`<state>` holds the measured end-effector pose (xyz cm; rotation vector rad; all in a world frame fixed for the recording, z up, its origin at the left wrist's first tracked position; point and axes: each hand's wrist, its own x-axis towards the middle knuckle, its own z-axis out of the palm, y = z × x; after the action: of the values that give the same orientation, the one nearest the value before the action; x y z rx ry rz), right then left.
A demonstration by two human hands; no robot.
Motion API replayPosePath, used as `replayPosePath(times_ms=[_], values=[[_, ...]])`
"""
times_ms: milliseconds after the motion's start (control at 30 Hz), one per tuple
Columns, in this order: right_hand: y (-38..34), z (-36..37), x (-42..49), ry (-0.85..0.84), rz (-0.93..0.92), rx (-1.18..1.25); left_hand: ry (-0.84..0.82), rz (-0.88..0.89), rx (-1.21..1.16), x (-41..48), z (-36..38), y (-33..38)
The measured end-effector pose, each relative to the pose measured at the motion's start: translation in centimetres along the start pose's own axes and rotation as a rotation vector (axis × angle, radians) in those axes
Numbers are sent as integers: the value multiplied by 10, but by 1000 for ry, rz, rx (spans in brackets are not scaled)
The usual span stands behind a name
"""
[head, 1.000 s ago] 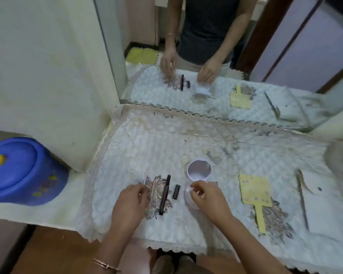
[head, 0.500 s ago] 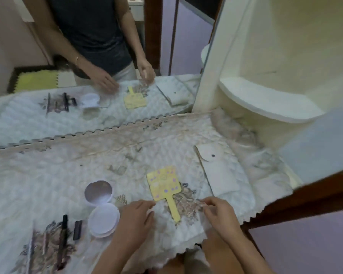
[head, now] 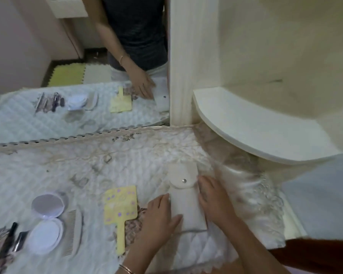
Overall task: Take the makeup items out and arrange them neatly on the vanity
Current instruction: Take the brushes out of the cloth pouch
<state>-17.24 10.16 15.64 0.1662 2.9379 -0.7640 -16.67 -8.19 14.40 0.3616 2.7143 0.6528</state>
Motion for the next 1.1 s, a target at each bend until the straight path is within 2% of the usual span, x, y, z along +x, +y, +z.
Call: replayPosePath(times_ms=[233, 300, 367, 433, 600, 700, 833, 933, 1100], values=[[3, 0, 46, -75, -214, -63, -82, -78, 16, 23, -1, 12], [2, -4, 52, -84, -250, 4, -85, -79, -93, 25, -5, 14], [-4, -9, 52, -61, -262, 76, -43, -118, -325, 26, -10, 14], [-12, -17, 51, -27, -175, 199, -11, -211, -546, 25, -17, 15], [-47, -31, 55, 63, -44, 531, 8, -336, -846, 21, -40, 6], [-64, -31, 61, 142, 145, 782, -73, -275, -929, 17, -56, 1], [-80, -33, 62, 288, 248, 807, -75, -240, -979, 1, -67, -5], [-96, -38, 49, 249, 143, 851, -72, -245, -1082, -12, -73, -12], [-111, -32, 15, -29, -138, 675, -87, -214, -1104, -26, -84, -17]])
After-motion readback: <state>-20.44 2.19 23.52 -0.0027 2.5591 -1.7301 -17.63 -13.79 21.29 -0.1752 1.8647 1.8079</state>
